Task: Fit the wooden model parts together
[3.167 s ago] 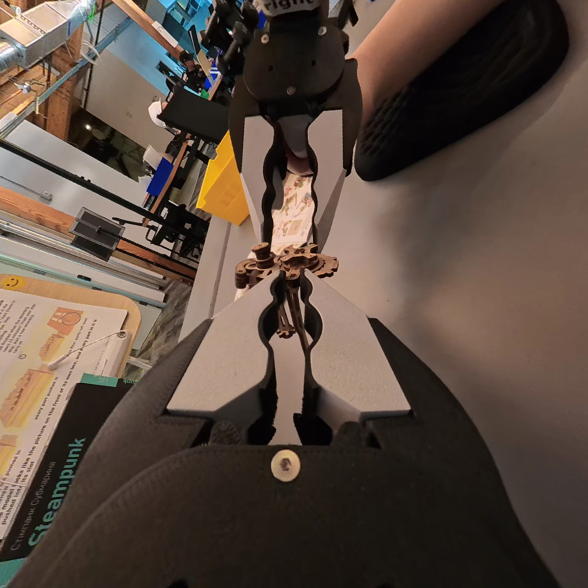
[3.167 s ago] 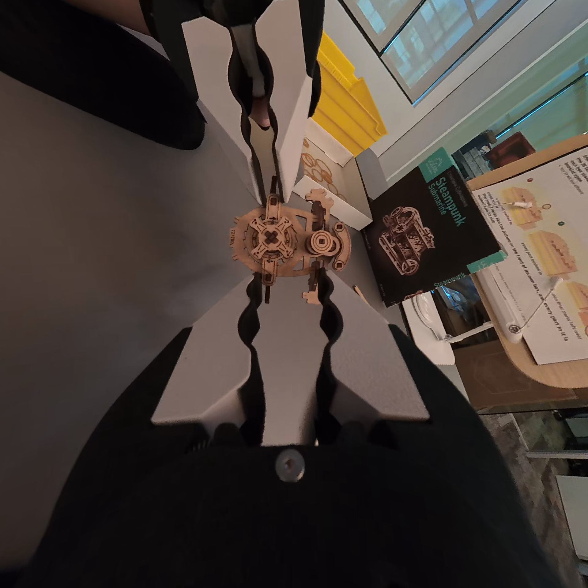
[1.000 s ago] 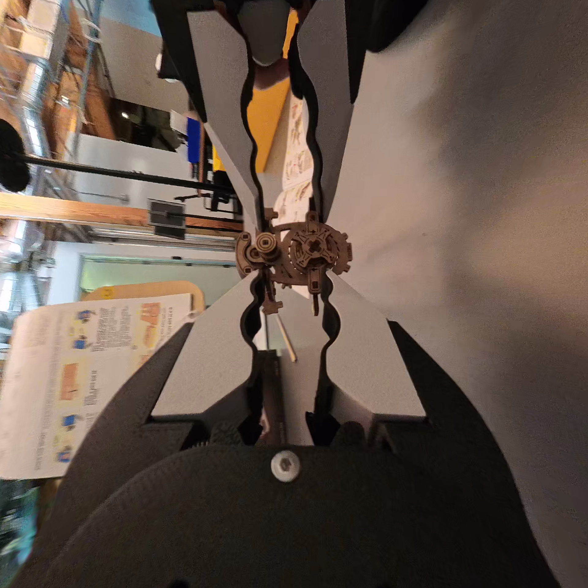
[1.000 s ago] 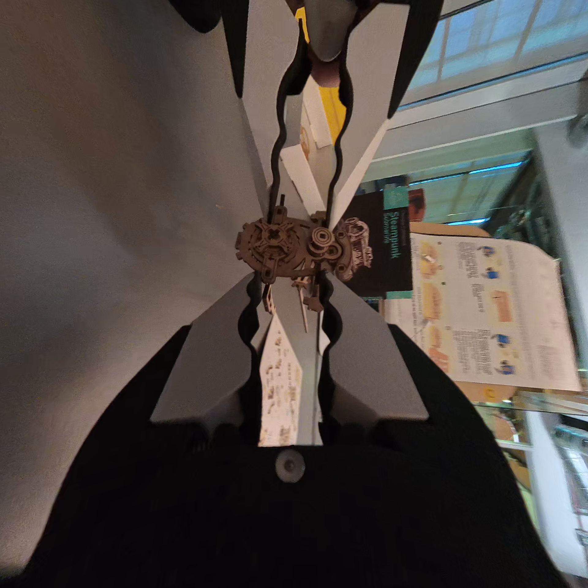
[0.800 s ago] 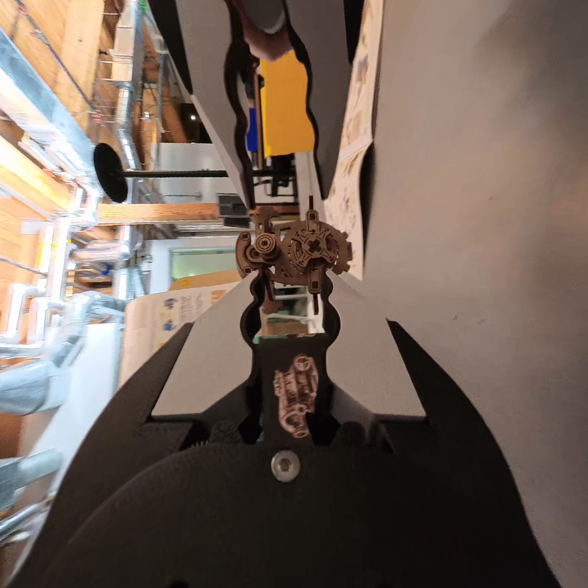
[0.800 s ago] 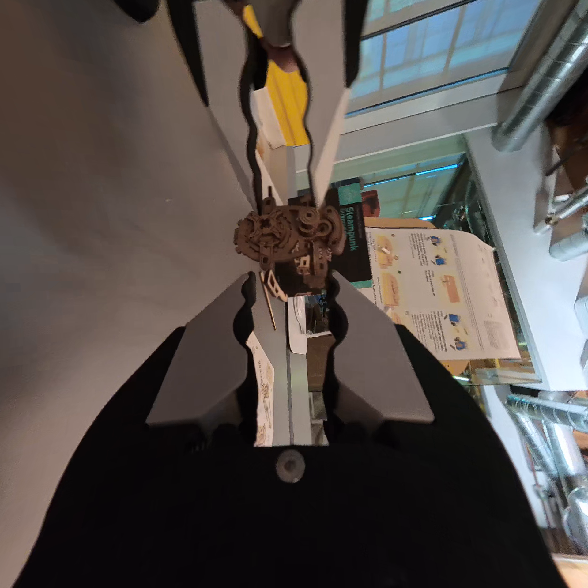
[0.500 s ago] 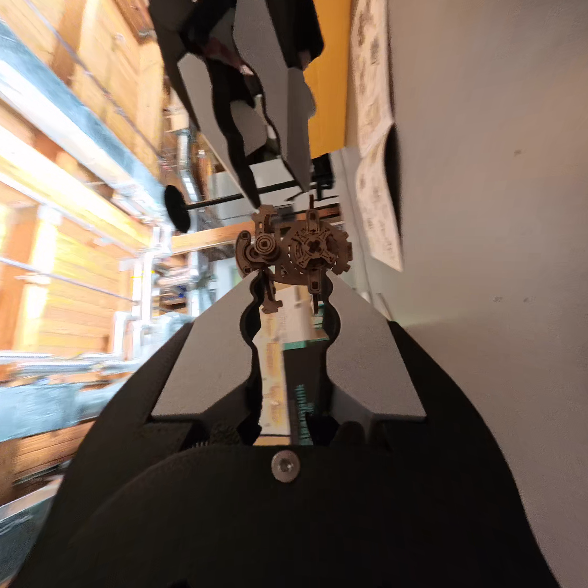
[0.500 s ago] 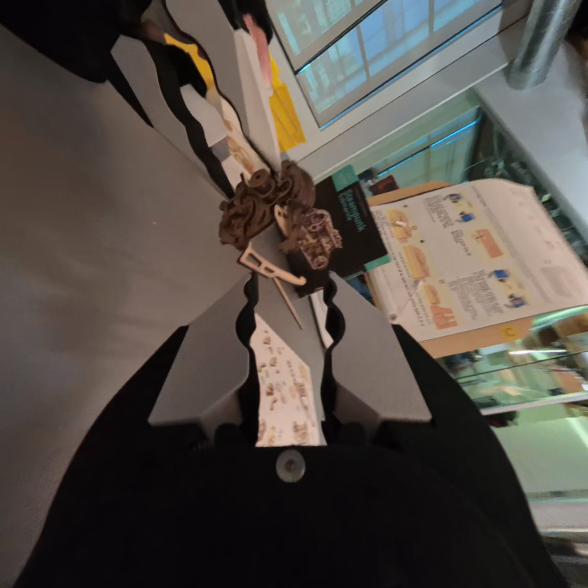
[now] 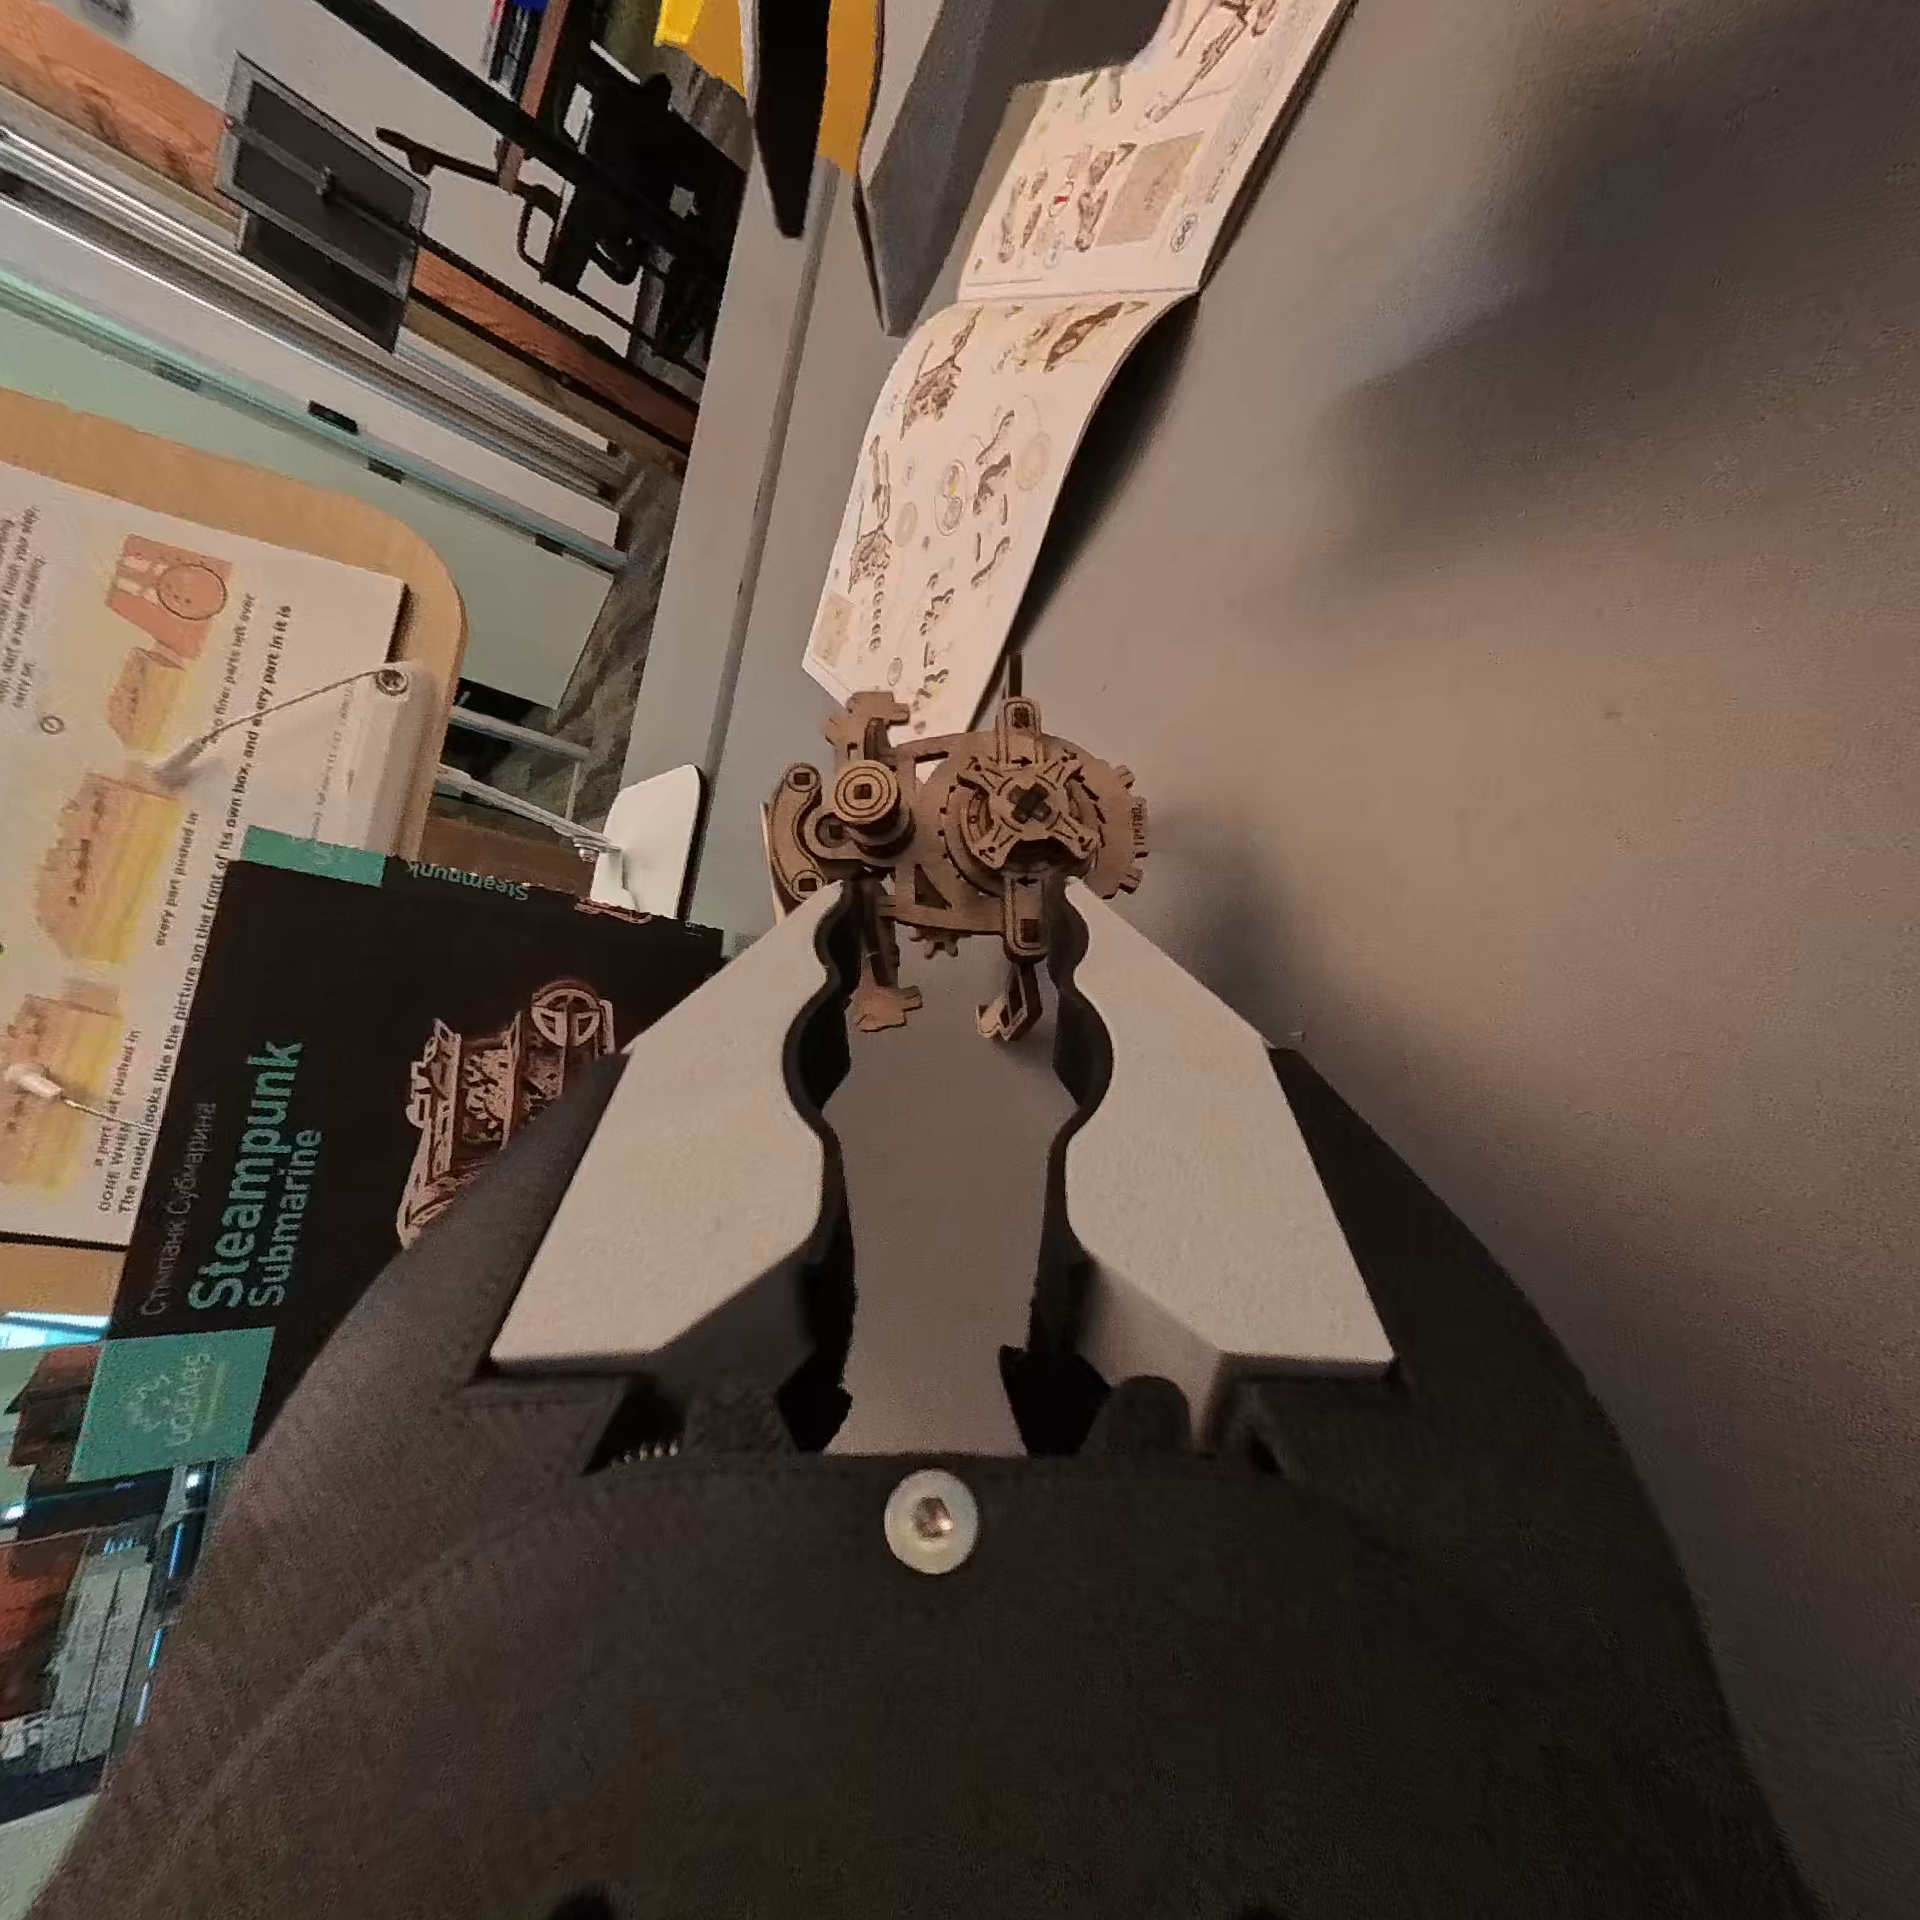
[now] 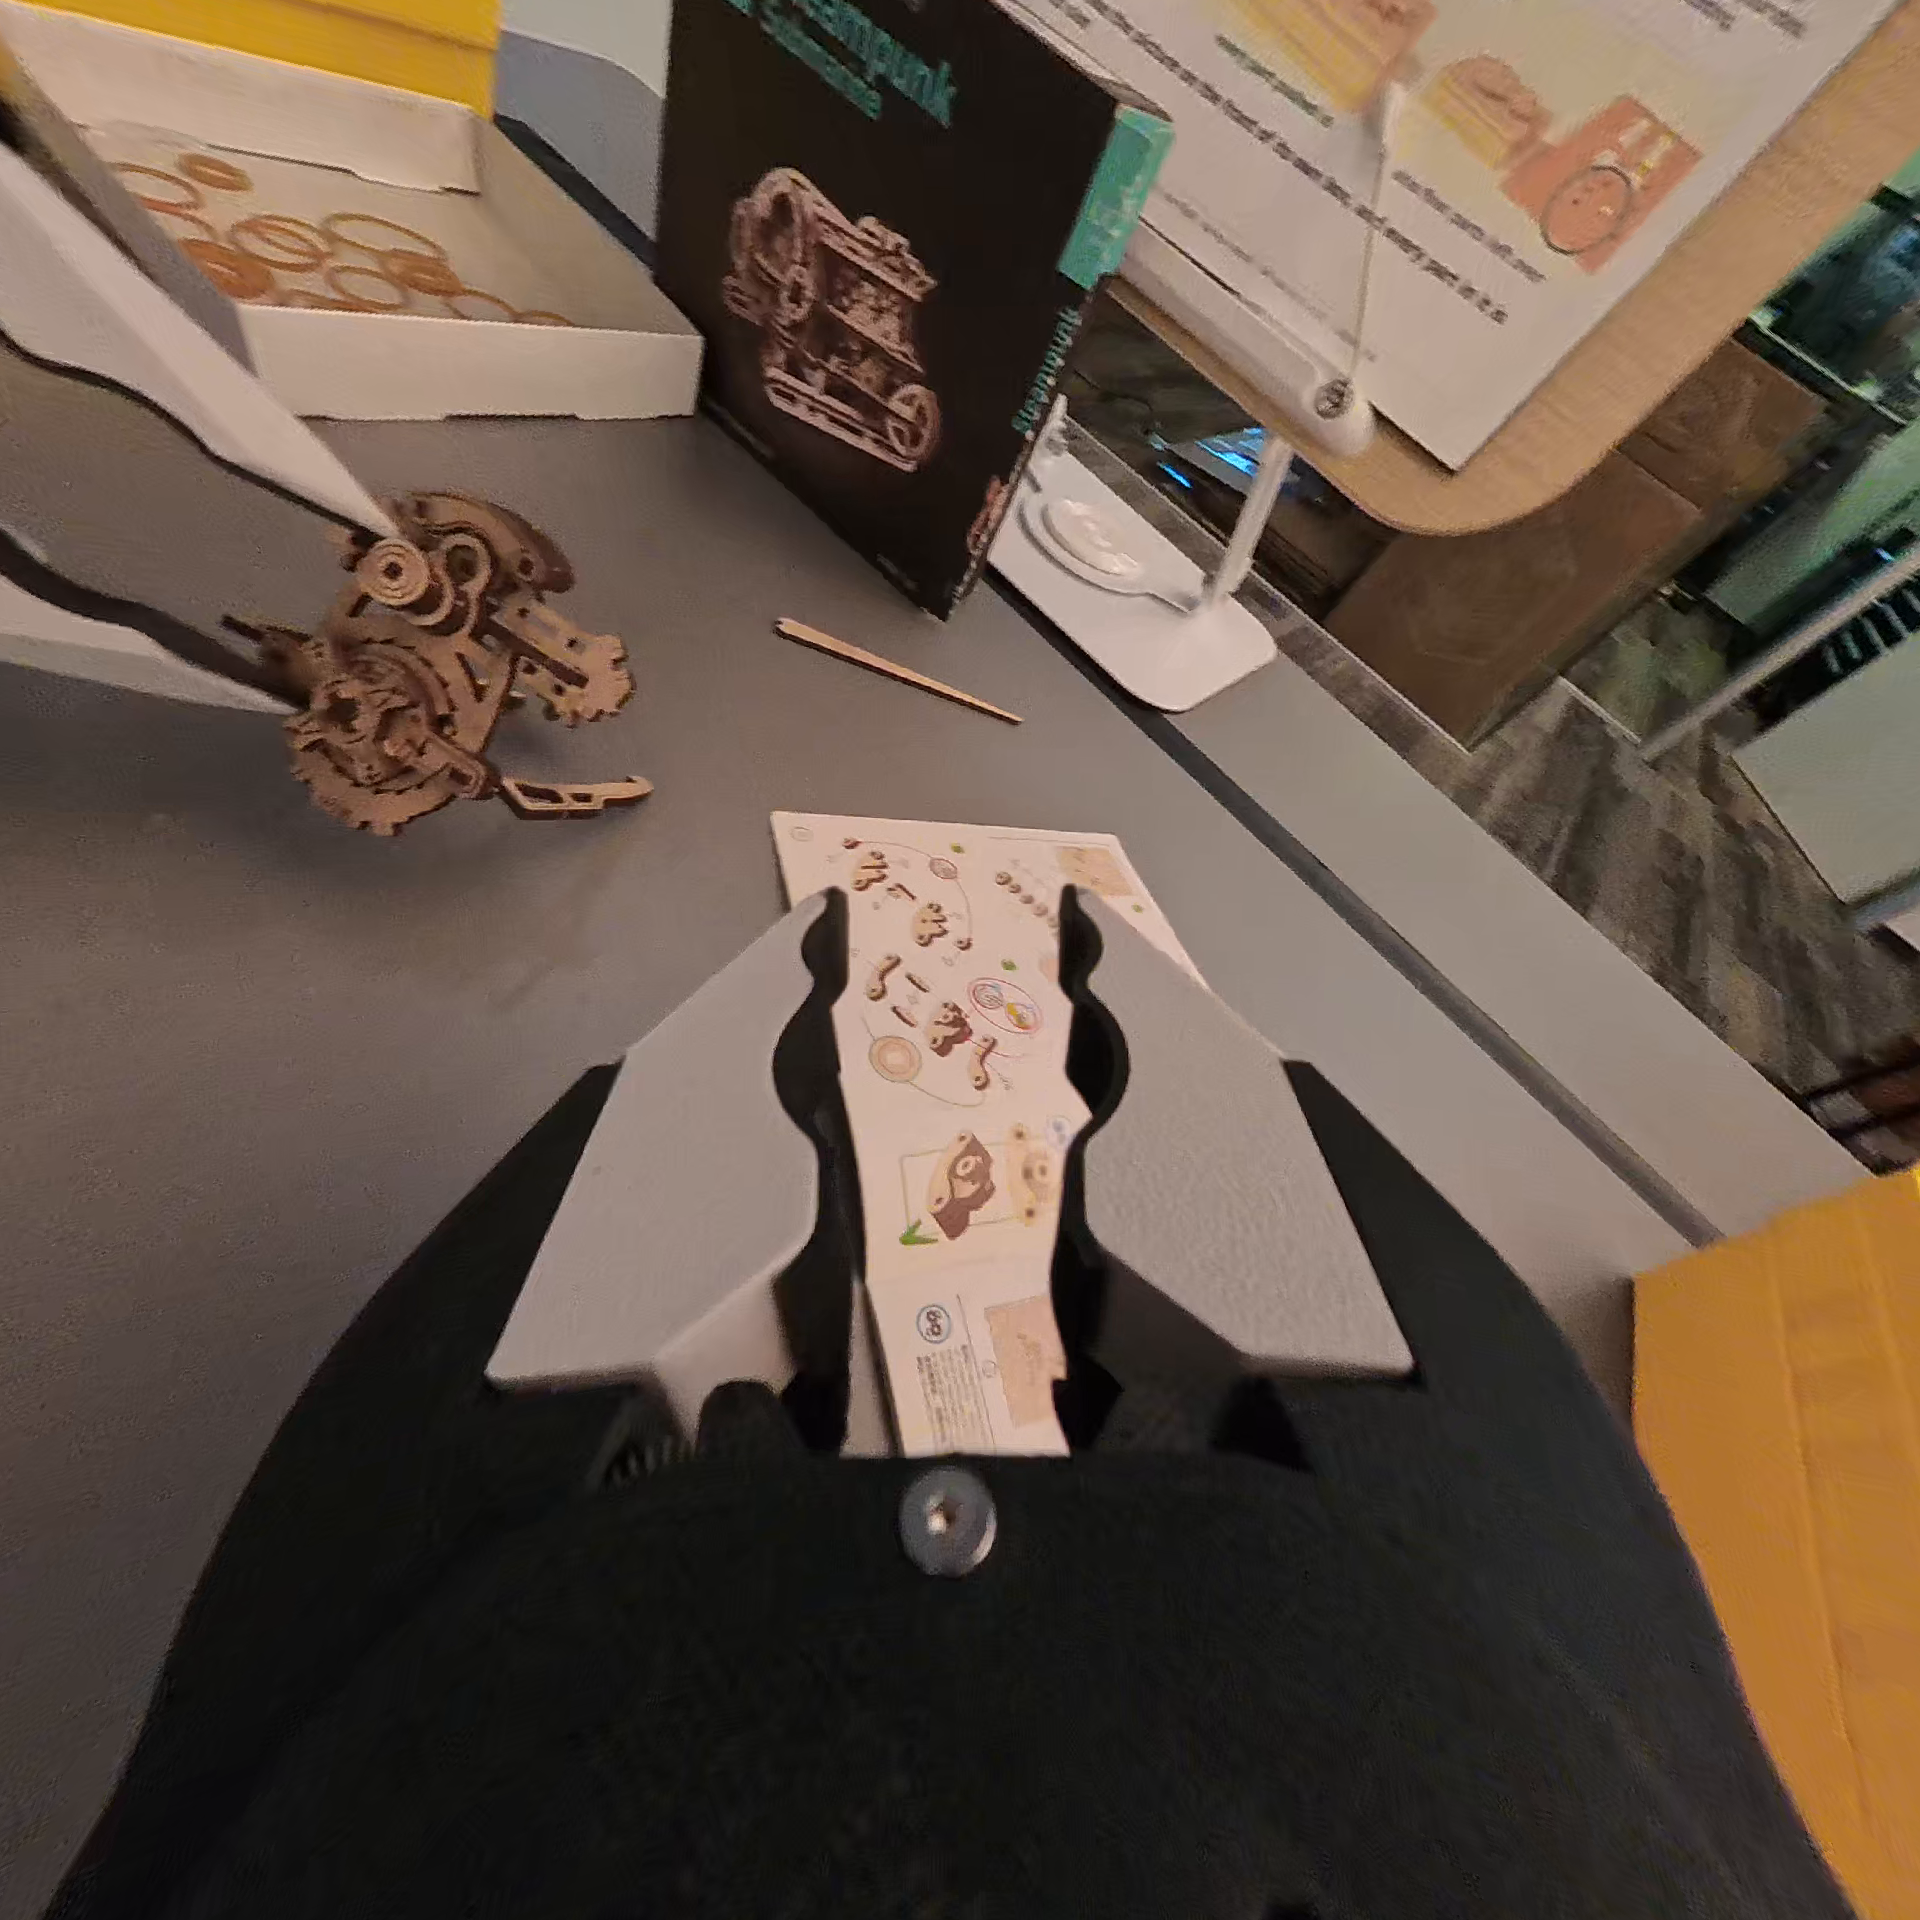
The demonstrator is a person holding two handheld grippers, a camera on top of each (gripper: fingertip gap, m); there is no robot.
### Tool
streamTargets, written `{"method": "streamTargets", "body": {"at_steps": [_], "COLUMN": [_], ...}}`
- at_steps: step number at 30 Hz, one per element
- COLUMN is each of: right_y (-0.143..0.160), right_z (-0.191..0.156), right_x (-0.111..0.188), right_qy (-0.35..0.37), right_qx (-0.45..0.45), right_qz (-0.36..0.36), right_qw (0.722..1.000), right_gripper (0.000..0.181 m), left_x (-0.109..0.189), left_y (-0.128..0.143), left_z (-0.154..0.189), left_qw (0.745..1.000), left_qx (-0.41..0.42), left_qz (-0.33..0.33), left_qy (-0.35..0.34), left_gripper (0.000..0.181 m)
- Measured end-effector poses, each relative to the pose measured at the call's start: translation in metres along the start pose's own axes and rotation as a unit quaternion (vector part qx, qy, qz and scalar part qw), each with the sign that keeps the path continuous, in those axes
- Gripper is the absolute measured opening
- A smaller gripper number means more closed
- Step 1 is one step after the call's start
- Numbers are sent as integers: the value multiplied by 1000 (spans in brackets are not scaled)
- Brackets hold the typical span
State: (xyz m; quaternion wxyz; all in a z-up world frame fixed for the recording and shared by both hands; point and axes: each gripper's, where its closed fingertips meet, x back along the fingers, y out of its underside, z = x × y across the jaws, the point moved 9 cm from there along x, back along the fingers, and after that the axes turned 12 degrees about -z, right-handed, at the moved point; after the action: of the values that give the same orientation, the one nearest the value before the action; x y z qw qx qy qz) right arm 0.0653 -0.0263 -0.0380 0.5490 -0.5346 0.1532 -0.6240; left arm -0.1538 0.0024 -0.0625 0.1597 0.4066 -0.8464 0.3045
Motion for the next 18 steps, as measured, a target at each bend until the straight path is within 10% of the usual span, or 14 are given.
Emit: {"method": "streamTargets", "body": {"at_steps": [12, 18], "right_y": [-1, -24], "right_z": [6, -24], "right_x": [4, 44], "right_qy": [35, -74], "right_qx": [-28, -174], "right_qz": [-25, -46], "right_qw": [999, 981], "right_gripper": [54, 92], "left_x": [8, 56], "left_y": [-20, -8], "left_z": [-7, -22], "left_qw": [989, 913], "left_qx": [132, 390], "left_qz": [37, -78], "left_qy": [46, 88], "left_gripper": [46, 83]}}
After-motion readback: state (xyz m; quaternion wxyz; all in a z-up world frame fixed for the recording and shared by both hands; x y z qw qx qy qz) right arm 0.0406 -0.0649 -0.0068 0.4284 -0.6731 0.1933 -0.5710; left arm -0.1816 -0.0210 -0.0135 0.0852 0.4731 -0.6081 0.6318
